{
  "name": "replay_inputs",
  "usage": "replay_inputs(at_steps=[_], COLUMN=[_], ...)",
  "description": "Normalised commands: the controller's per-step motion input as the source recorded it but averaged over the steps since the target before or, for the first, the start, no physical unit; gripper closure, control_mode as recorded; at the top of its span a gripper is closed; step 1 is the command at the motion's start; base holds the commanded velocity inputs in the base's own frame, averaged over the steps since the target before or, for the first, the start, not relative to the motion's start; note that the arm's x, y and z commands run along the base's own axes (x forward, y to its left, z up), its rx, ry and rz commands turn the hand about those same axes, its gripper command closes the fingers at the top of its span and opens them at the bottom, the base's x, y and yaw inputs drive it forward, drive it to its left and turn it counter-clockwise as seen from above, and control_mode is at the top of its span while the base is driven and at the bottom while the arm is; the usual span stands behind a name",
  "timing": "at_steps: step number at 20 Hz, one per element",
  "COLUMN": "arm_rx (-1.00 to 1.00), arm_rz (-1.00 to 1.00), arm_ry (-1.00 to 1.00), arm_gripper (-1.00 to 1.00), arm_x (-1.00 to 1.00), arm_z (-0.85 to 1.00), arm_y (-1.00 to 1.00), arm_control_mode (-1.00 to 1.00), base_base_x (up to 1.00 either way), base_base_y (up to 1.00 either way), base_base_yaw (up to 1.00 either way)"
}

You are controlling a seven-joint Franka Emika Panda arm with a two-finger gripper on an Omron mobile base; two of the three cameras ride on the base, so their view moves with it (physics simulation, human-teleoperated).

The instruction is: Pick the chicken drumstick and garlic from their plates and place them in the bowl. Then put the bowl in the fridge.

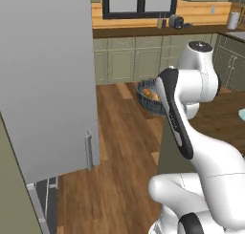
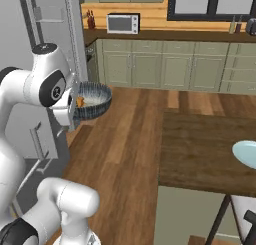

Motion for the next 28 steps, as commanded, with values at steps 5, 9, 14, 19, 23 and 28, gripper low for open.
replay_inputs(at_steps=[5,9,14,19,23,28], arm_rx=[0.00,0.00,0.00,0.00,0.00,0.00], arm_rz=[0.00,0.00,0.00,0.00,0.00,0.00], arm_ry=[0.00,0.00,0.00,0.00,0.00,0.00], arm_gripper=[1.00,1.00,1.00,1.00,1.00,1.00], arm_x=[0.00,0.00,0.00,0.00,0.00,0.00], arm_z=[0.00,0.00,0.00,0.00,0.00,0.00], arm_y=[0.00,0.00,0.00,0.00,0.00,0.00], arm_control_mode=[1.00,1.00,1.00,1.00,1.00,1.00], base_base_x=[0.80,0.90,0.87,0.90,0.79,0.00], base_base_y=[-0.13,-0.01,-0.04,-0.05,-0.02,0.00], base_base_yaw=[-0.06,-0.01,0.00,0.00,0.00,0.35])
